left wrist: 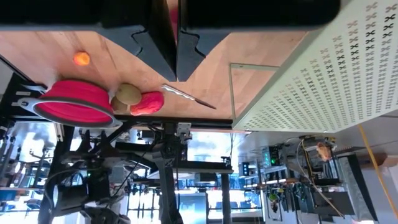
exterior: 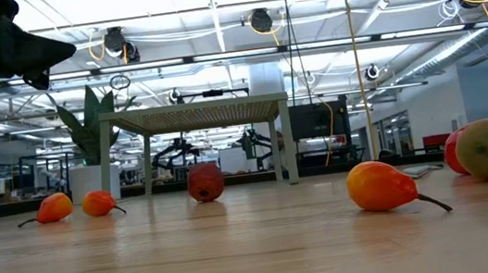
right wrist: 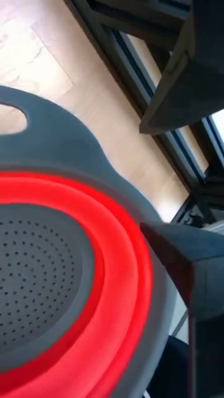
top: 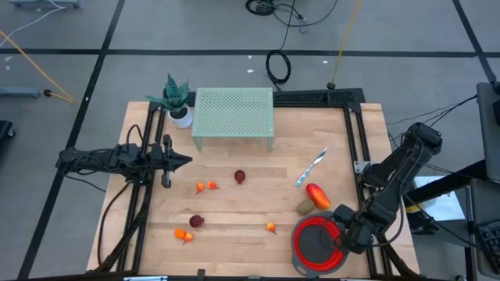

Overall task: Pick & Place Fruit
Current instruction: Put the red strainer bowl on the shelf

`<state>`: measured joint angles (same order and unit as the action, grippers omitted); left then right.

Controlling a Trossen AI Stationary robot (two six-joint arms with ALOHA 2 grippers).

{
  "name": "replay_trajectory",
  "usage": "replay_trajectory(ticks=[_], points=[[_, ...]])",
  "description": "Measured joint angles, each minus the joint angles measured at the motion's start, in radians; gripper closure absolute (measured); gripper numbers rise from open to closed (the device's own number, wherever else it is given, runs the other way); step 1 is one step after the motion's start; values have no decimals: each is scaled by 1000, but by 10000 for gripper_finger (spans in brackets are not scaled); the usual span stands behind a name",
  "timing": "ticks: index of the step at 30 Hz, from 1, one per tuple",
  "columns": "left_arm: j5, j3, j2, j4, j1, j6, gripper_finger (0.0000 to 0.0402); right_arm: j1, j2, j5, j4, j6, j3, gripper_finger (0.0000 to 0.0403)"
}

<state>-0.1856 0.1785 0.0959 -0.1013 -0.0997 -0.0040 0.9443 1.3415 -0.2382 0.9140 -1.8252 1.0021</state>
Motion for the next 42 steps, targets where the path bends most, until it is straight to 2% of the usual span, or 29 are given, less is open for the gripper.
replay_trajectory(ticks=[7, 16, 22, 32, 38, 42], points=[[0, 0, 0, 0, 0, 0, 392, 0, 0, 4, -115, -68, -62, 141], [0, 0, 0, 0, 0, 0, 392, 0, 0, 6, -283, -70, -162, 169], [0, 0, 0, 0, 0, 0, 392, 0, 0, 6, -315, -92, -201, 229], [0, 0, 0, 0, 0, 0, 392, -1, -1, 15, -319, -95, -205, 384], [0, 0, 0, 0, 0, 0, 392, -2, -15, 16, -326, -112, -205, 389], [0, 0, 0, 0, 0, 0, 392, 0, -67, 94, -358, -91, -206, 395]])
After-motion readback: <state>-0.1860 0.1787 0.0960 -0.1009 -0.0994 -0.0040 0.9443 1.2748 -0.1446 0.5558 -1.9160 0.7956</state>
